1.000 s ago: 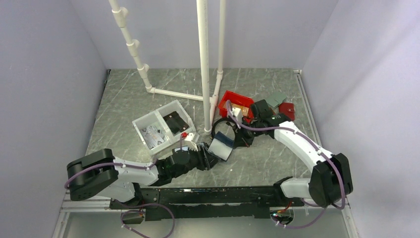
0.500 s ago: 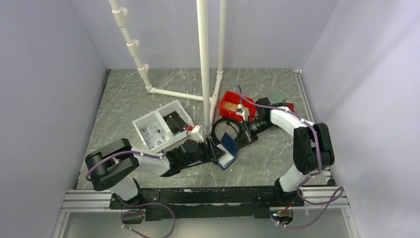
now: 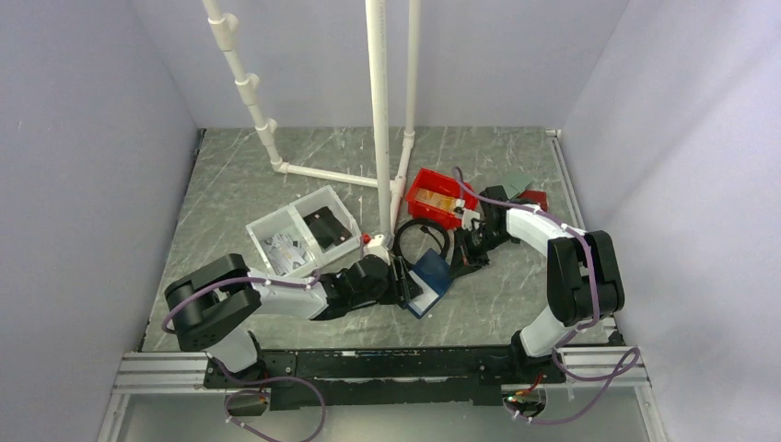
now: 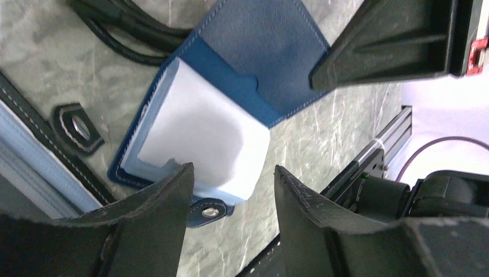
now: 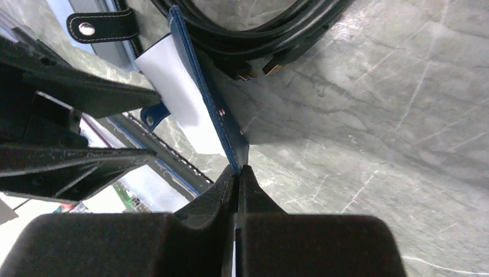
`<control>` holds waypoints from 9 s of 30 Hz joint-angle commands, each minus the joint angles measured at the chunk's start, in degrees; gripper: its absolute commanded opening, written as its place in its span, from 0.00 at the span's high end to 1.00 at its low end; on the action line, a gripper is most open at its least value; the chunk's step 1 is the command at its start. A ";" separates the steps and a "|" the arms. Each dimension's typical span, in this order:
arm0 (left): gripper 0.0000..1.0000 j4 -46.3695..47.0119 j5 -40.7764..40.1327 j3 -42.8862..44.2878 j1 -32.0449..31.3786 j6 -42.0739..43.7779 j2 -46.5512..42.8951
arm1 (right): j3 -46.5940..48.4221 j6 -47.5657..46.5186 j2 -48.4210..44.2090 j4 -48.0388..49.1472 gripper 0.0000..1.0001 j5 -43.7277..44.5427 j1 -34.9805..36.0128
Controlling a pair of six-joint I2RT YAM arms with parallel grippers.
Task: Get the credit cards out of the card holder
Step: Open the card holder at the center of the board, then pick up the card holder from the center of the board, then remove the credit card from the card holder.
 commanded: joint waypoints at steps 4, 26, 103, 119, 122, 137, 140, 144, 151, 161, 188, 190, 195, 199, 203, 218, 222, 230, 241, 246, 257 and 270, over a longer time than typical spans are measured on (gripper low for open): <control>0.40 -6.89 -2.36 1.65 -3.08 0.02 -3.82 | -0.26 1.49 -1.82 4.56 0.96 2.58 -0.39; 0.44 5.36 -2.71 2.02 -3.06 0.09 1.03 | -3.52 1.52 -2.62 7.74 0.90 -0.13 -0.26; 1.00 -4.53 12.19 13.46 4.37 -7.46 10.29 | -10.79 -47.54 -32.44 7.79 0.70 -3.52 29.49; 1.00 -10.98 12.71 14.61 4.15 -9.52 9.16 | -15.75 -57.56 -28.39 9.53 0.80 10.19 36.52; 1.00 -10.82 12.62 14.22 4.02 -9.52 8.85 | -15.51 -56.13 -27.72 10.66 0.82 12.64 36.61; 1.00 -10.12 12.52 11.18 3.88 -7.89 6.08 | -14.30 -51.24 -24.62 12.78 0.83 20.81 33.96; 1.00 -10.29 12.44 10.63 3.93 -7.58 5.63 | -14.12 -51.17 -25.25 12.31 0.83 19.80 32.43; 1.00 -8.89 13.30 9.92 3.93 -7.09 5.45 | -14.38 -50.19 -24.16 13.29 0.83 21.81 31.83; 1.00 -2.60 16.00 5.69 3.93 -5.16 4.07 | -12.91 -45.56 -19.48 14.11 0.82 23.05 30.51; 1.00 6.10 17.45 -0.29 3.93 -3.29 5.46 | -5.24 -39.35 -10.64 6.02 0.75 7.12 27.64; 0.73 19.70 15.05 -5.30 3.75 -7.65 9.43 | -3.27 -30.79 -4.24 7.86 0.69 10.59 25.45; 0.72 18.99 14.53 -5.26 3.75 -7.90 9.35 | -3.27 -30.77 -4.12 7.86 0.69 10.73 25.43; 0.70 17.19 13.96 -4.72 3.75 -8.67 9.90 | -3.25 -30.42 -3.98 8.03 0.69 11.22 25.45; 0.69 15.77 13.70 -3.80 3.71 -9.36 10.68 | -3.19 -30.29 -4.01 8.03 0.69 11.39 25.36; 0.69 14.03 12.90 -3.24 3.66 -9.71 10.60 | -3.18 -30.16 -4.40 8.03 0.69 11.17 24.89; 1.00 19.82 6.53 -7.46 2.47 -4.14 6.37 | -2.59 -27.98 -8.84 8.80 0.67 6.70 19.55; 1.00 26.97 6.40 -10.19 2.00 0.95 3.20 | -2.33 -27.09 -10.41 9.19 0.67 2.55 17.69; 1.00 40.94 8.44 -14.54 1.42 9.29 1.43 | -1.49 -26.85 -12.82 8.11 0.66 -11.48 13.44; 1.00 42.90 10.77 -14.95 0.30 20.40 -5.49 | -0.11 -29.28 -13.43 4.30 0.66 -22.05 10.52; 1.00 40.29 11.36 -15.01 0.32 23.26 -9.64 | 0.72 -30.94 -13.22 1.92 0.66 -24.91 8.84; 1.00 38.09 11.68 -14.92 0.32 24.96 -15.03 | 1.97 -35.35 -13.07 -2.99 0.66 -30.35 7.58; 1.00 44.03 15.39 -13.57 0.23 24.17 -13.42 | 3.79 -43.69 -13.01 -10.78 0.68 -37.11 7.52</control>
